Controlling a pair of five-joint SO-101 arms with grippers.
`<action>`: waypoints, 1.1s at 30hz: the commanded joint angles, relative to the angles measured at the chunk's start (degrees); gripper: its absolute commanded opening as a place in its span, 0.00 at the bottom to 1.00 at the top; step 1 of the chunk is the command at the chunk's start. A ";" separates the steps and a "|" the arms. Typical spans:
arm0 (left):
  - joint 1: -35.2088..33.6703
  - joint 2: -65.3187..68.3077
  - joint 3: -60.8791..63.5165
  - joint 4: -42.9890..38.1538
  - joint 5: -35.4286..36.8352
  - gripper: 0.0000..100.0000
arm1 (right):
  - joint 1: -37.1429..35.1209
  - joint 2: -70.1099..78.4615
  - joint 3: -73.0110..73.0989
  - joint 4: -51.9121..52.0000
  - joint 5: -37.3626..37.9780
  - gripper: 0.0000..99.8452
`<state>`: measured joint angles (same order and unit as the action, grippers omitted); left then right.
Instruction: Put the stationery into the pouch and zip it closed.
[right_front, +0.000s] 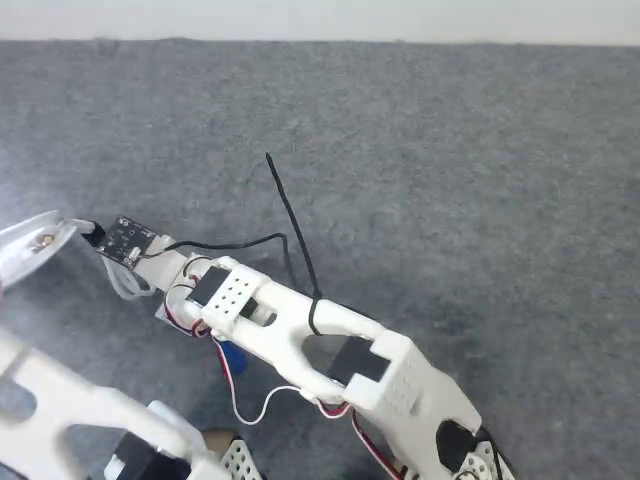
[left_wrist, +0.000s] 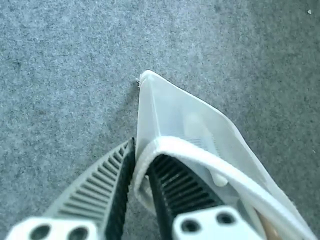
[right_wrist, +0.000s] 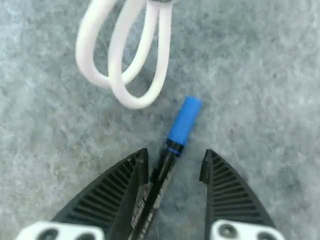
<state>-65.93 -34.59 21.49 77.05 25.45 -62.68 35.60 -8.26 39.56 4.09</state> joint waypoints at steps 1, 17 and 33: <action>0.00 -1.93 -4.53 -1.85 0.62 0.01 | 1.98 0.92 -7.30 1.10 0.70 0.17; 0.09 -1.93 -4.44 -1.85 0.62 0.01 | 3.03 12.88 -27.78 20.62 0.88 0.01; 0.18 -1.93 -4.44 -1.93 0.62 0.01 | 6.99 9.19 -27.87 34.33 7.91 0.01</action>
<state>-65.93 -34.59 21.49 77.05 25.45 -58.20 48.88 -34.11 68.22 9.27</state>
